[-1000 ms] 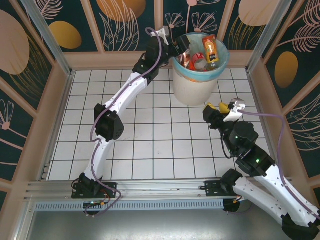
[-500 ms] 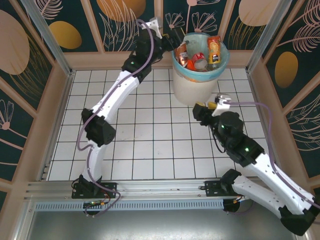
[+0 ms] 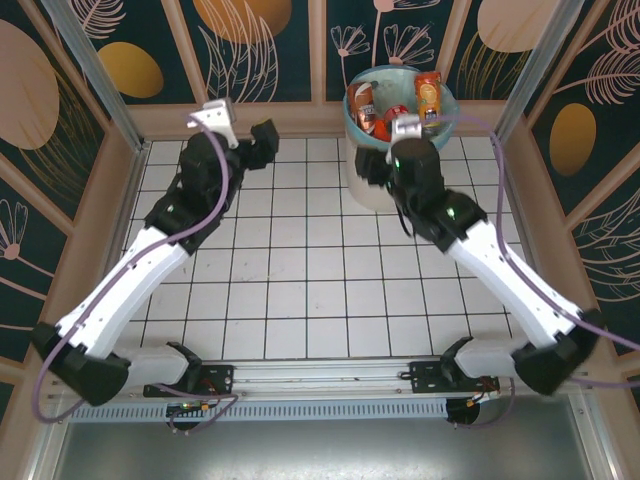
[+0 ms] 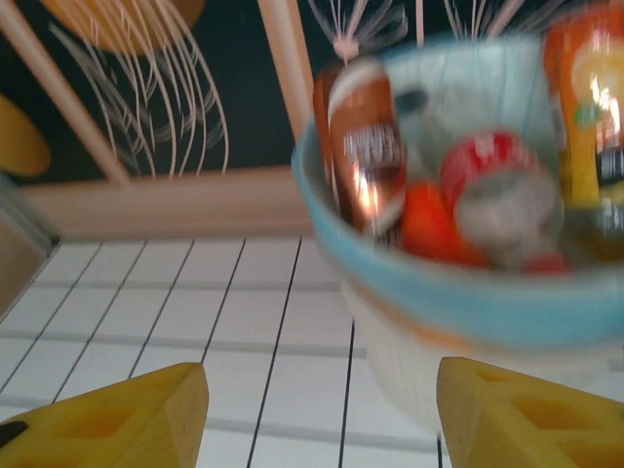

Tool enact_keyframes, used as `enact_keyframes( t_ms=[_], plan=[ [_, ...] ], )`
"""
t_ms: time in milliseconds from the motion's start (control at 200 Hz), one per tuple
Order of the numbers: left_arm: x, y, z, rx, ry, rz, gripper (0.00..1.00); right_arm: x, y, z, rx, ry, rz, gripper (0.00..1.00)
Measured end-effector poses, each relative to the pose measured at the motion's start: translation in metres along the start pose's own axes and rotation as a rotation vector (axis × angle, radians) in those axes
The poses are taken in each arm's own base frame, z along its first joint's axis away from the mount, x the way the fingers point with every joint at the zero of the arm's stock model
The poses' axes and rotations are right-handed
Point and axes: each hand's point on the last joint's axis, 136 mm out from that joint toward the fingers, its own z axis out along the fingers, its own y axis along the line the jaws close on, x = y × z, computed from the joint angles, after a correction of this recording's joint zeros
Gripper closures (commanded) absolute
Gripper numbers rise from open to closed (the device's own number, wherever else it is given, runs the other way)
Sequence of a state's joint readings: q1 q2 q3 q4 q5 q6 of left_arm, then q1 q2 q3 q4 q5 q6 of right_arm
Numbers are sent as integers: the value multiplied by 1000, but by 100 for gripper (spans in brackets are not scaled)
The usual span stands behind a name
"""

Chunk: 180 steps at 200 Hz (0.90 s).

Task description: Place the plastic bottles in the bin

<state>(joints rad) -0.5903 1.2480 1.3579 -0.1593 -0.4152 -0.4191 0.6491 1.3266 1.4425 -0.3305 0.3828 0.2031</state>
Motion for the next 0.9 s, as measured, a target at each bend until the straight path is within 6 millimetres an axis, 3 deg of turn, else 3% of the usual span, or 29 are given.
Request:
enact_keyframes(
  t_ms=[85,225,335,465,581,736,901],
  plan=[
    [10,19,-14,-53,12,17,17,-28,-5,35,26,-53,-15,45],
    [19,40,-34,-102,20,34,17,-44,-27,108,79,-58,-40,51],
    [20,49,-46,-114,13,37,18,-46,-30,165,56,-33,-52,57],
    [22,54,-54,-116,9,35,17,-34,-26,208,10,32,-57,57],
    [32,59,-55,-121,20,41,17,-22,-28,223,27,86,-68,59],
    [49,65,-51,-135,54,60,17,-13,-32,222,46,131,-77,60],
    [51,64,-48,-136,57,61,17,-13,-33,219,50,141,-73,48]
  ],
)
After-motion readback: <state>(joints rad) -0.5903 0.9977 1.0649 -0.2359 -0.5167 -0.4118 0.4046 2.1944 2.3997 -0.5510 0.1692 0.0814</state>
